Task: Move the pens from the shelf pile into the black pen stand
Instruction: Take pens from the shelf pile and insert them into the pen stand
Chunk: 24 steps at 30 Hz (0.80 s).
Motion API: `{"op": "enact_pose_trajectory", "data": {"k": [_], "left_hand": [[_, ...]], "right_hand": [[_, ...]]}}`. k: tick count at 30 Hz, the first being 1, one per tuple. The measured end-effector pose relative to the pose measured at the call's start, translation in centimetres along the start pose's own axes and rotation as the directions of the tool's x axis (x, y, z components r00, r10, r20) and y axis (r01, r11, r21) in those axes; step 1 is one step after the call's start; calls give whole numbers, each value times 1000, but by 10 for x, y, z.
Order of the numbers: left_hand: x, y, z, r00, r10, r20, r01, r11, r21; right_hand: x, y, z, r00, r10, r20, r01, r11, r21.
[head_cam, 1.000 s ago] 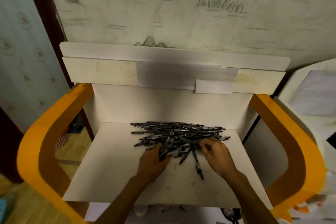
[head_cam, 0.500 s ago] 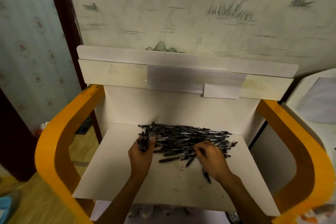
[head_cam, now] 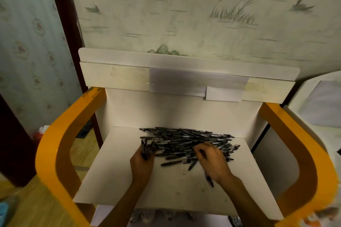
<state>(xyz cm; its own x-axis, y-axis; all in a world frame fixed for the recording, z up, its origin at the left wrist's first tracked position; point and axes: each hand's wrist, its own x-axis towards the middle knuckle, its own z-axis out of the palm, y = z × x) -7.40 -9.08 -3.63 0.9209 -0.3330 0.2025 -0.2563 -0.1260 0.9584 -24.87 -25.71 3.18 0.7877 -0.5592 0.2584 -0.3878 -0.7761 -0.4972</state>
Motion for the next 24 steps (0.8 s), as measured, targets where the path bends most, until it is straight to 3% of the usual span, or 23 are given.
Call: {"op": "enact_pose_trajectory", "data": {"k": [5,14,20,24], "left_hand": [[-2,1,0,995,-15,-96,14,1000,-4],[4,2,8,999,-40,-7,40,998,-38],[7,74,33,960,-126,249,151,985,-81],[-2,125,54,863,-146,484,208,975,-76]], "right_hand": [[2,-3,-5,1000,15,-12,-15,1000,-4],[0,-10,-26,999,33,-30,-33,999,-7],[-3,-13,-63,996,32,-86,-35,999,-24],[-14,-12,-101,987,27,-158,-34,999,-42]]}}
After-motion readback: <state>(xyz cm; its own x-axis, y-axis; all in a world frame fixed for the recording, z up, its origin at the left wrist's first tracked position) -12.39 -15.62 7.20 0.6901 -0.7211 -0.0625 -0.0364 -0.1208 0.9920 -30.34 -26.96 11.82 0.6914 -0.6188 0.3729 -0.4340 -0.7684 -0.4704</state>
